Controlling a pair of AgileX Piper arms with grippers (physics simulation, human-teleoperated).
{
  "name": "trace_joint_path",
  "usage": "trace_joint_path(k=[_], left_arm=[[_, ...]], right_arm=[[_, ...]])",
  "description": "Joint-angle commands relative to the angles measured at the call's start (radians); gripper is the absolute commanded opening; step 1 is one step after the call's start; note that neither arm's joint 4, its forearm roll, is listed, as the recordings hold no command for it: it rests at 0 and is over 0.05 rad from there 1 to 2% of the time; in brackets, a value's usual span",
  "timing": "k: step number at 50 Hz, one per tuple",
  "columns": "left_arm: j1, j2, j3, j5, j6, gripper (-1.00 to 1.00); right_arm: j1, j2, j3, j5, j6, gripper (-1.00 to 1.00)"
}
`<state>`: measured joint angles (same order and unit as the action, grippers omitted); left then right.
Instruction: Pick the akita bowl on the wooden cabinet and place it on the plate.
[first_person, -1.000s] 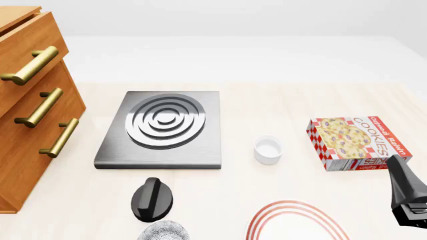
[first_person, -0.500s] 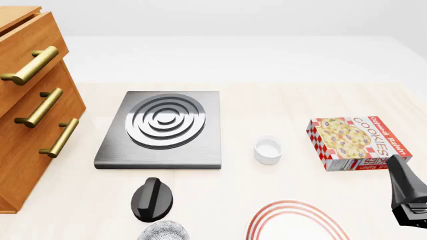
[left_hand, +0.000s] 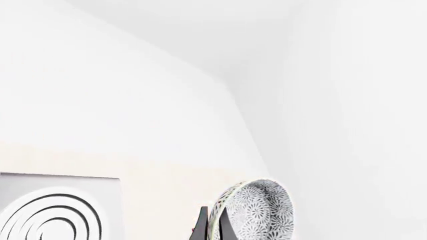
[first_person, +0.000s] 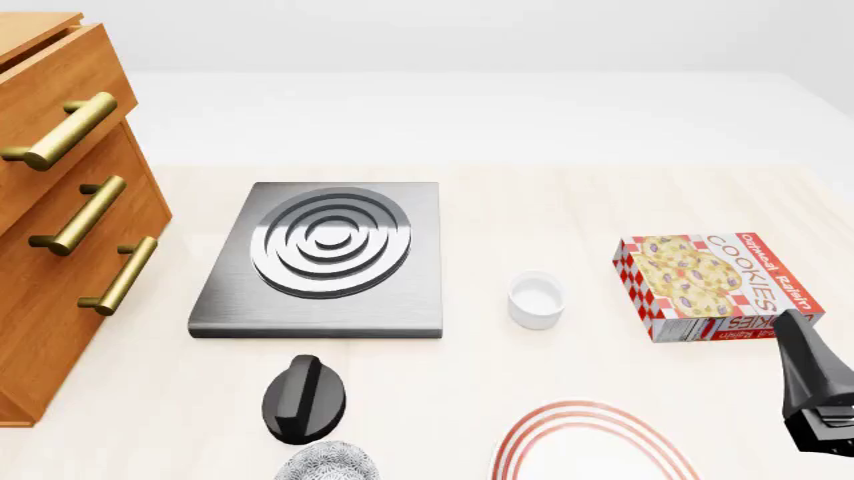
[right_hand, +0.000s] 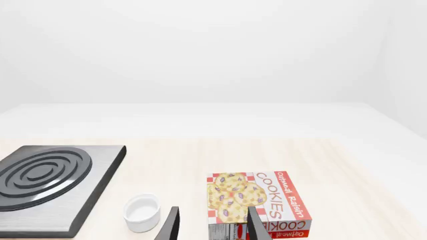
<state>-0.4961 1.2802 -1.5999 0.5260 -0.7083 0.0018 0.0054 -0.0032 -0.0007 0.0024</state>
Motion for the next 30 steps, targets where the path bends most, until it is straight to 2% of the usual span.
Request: trace_joint_path(k=[1,30], left_arm=[[-0.041,-0.011,0.013,-0.004,0.008,-1.00],[-0.138,0.031,0.050,-0.014,0.028,-1.00]], right_arm=[[0.000,0.000,0.000,0.000,0.001,1.00],[0.000,0.001,0.001,-0.001,0.001,1.00]])
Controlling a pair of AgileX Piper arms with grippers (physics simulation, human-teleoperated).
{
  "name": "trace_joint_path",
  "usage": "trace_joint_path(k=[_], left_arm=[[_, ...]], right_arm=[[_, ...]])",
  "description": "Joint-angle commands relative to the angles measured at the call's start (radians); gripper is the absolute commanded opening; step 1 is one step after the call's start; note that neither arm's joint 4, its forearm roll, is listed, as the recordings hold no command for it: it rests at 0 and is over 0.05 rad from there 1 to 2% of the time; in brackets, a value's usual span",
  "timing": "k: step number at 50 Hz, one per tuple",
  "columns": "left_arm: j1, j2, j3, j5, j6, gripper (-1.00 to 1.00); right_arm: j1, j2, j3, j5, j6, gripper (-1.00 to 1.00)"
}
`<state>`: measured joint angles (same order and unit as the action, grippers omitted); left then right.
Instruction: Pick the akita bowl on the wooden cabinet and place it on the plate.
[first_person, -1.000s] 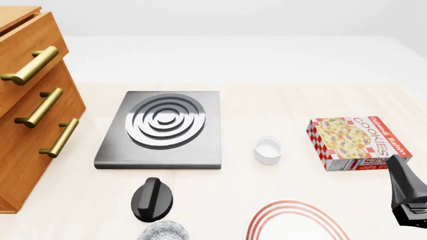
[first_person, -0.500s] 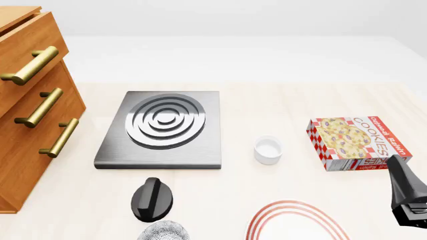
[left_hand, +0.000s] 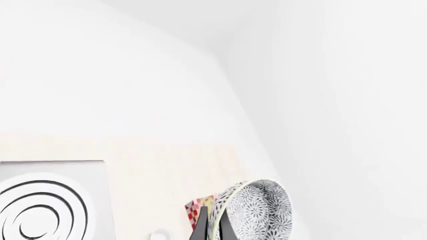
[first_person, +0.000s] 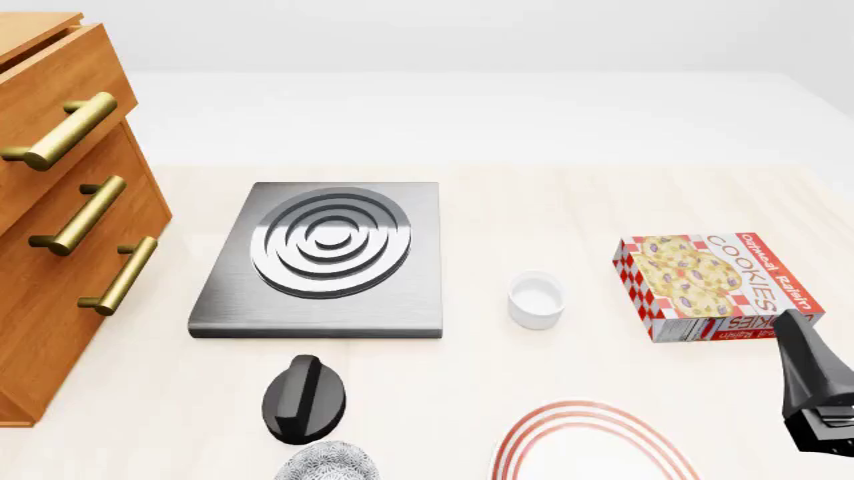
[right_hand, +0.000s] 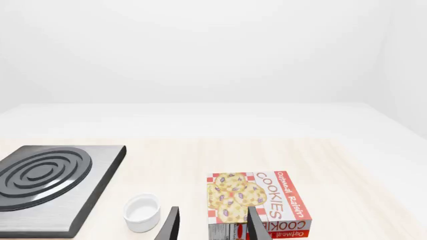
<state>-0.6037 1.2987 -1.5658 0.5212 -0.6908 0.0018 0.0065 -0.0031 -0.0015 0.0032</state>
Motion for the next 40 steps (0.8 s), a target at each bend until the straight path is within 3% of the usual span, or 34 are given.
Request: trace_joint_path(k=[1,40], left_arm=[[-0.035,0.015,0.018,-0.010,0.010,-1.00],[-0.173,0.056,0.086,-0.020,-0.015,-1.00]], right_arm=[[0.000,-0.001,0.000,0.000,0.000,1.00],[0.000,0.000,0.000,-0.001,0.000,1.00]])
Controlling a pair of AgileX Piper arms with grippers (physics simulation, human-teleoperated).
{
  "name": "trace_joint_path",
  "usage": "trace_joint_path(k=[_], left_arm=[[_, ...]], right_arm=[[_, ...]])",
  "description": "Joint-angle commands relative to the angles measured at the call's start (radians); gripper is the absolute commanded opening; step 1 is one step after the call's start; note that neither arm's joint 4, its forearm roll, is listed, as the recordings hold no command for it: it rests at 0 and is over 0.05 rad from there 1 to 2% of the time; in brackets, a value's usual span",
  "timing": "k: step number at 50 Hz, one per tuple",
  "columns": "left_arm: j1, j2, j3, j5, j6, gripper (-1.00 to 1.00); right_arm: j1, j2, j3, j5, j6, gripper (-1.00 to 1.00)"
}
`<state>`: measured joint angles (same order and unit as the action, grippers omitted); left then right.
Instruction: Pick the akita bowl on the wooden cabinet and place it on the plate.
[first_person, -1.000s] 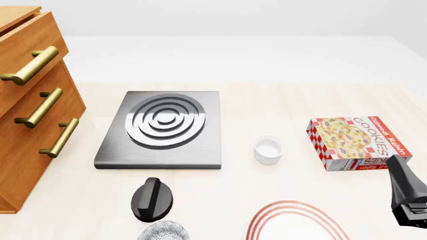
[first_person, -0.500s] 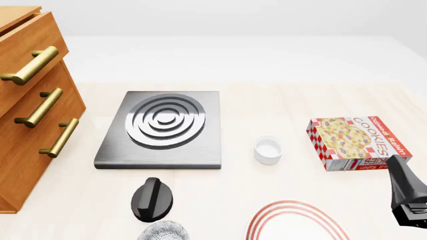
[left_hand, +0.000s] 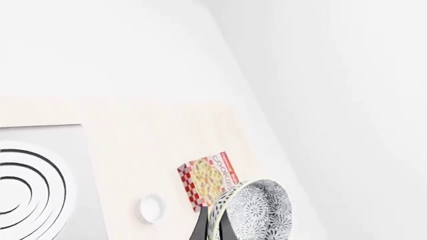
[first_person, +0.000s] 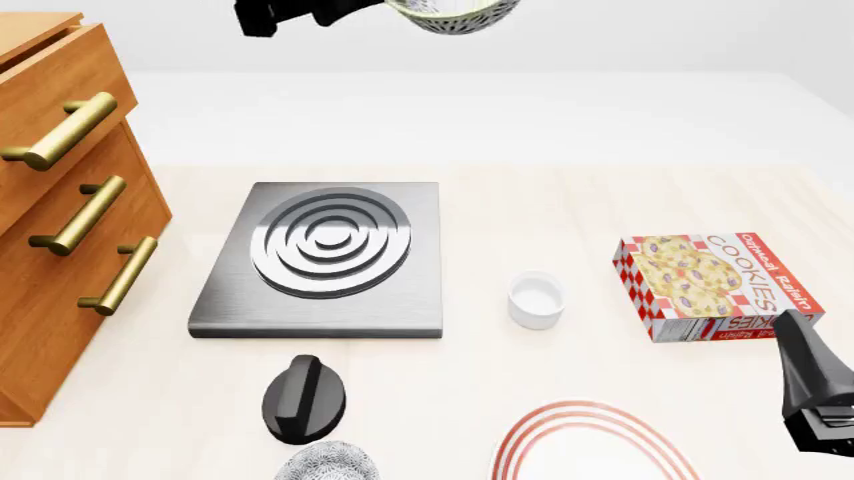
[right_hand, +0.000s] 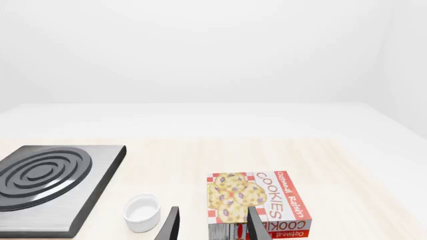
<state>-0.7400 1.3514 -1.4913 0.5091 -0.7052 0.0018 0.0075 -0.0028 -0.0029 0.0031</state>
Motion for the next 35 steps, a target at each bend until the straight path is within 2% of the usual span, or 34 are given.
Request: trace_joint_path(k=[1,15,24,35], left_arm=[[-0.041,0.003,0.016,-0.009,-0.003,-1.00],[-0.085,0.003,0.054,-0.025,-0.027,-1.00],[-0.139,0.000,0.104,-0.050,-0.082,-1.00],[-0.187,0.004,0.139,-0.063,-0.107,-1.00]], right_arm=[[0.000,-0.001,0.000,0.001,0.000,1.00],[0.000,-0.001,0.000,0.001,0.000,1.00],[0.000,-0.001,0.000,0.001,0.000,1.00],[0.000,-0.001,0.000,0.001,0.000,1.00]])
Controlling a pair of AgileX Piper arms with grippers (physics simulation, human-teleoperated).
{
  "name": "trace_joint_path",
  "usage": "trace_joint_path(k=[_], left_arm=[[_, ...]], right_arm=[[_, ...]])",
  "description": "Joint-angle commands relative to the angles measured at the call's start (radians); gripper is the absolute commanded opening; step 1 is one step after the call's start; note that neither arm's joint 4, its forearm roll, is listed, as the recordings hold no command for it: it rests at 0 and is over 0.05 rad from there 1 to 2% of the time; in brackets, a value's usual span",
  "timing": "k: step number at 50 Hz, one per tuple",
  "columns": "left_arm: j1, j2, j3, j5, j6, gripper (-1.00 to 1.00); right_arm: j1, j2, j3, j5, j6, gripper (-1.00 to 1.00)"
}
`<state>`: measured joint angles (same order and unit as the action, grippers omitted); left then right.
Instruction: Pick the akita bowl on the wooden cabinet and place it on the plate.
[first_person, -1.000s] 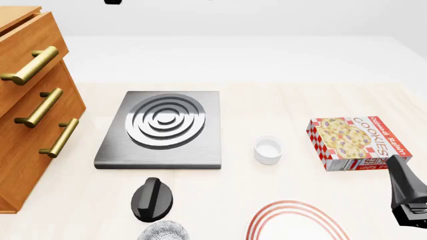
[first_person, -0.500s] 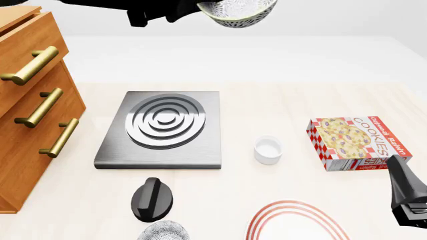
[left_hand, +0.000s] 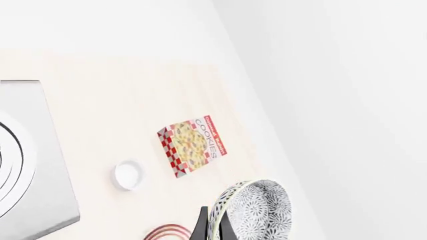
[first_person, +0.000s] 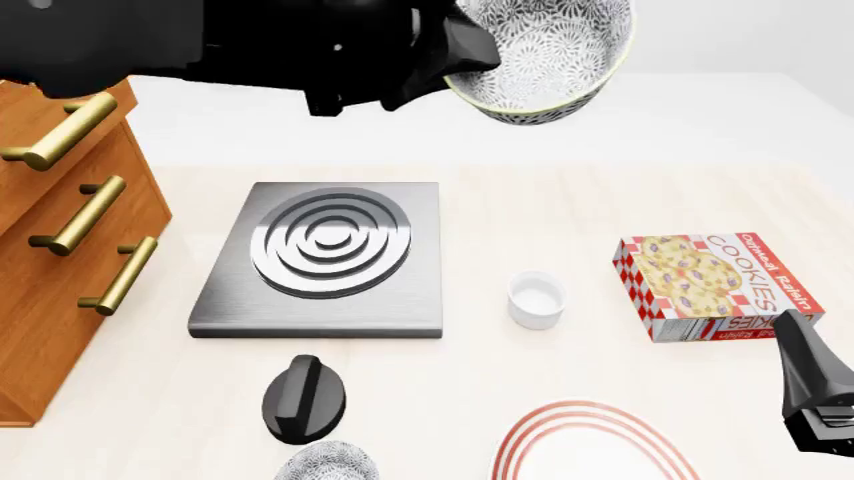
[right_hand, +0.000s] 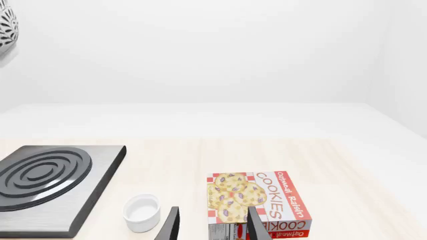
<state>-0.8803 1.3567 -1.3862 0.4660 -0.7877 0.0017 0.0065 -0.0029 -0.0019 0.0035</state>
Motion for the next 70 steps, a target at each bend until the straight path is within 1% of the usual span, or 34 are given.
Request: trace_joint_path(k=[1,25,31,35,47,53,54,58,61,70], left_arm=[[-0.047,-0.001,0.035,-0.020,-0.023,-1.00],[-0.103,0.010,0.092,-0.041,-0.051,-1.00],[-0.114,0.020,0.126,-0.059,-0.065,-1.00],[-0.120,0.025,0.129,-0.062,-0.070,-1.00],[-0.146,0.026,0.179,-0.100,-0.132,-1.00],[-0.152,0.025,0.190,-0.106,-0.141,-1.00],[-0.159,0.026,0.198,-0.111,-0.154,-1.00],[-0.163,0.024,0.207,-0.117,-0.159,-1.00],[-0.174,0.027,0.226,-0.129,-0.180,-1.00],[-0.184,0.029,0.246,-0.145,-0.201,-1.00]], right_arm=[[0.000,0.000,0.000,0.000,0.000,1.00],[0.000,0.000,0.000,0.001,0.000,1.00],[0.000,0.001,-0.001,0.000,0.000,1.00],[0.000,0.000,-0.001,0.000,0.000,1.00],[0.000,0.000,-0.001,0.000,0.000,1.00],[0.000,0.000,-0.001,0.000,0.000,1.00],[0.000,0.000,-0.001,0.000,0.000,1.00],[0.000,0.001,-0.001,0.000,0.000,1.00],[0.000,0.000,0.001,-0.002,-0.001,1.00],[0.000,0.000,0.001,-0.001,0.000,1.00]])
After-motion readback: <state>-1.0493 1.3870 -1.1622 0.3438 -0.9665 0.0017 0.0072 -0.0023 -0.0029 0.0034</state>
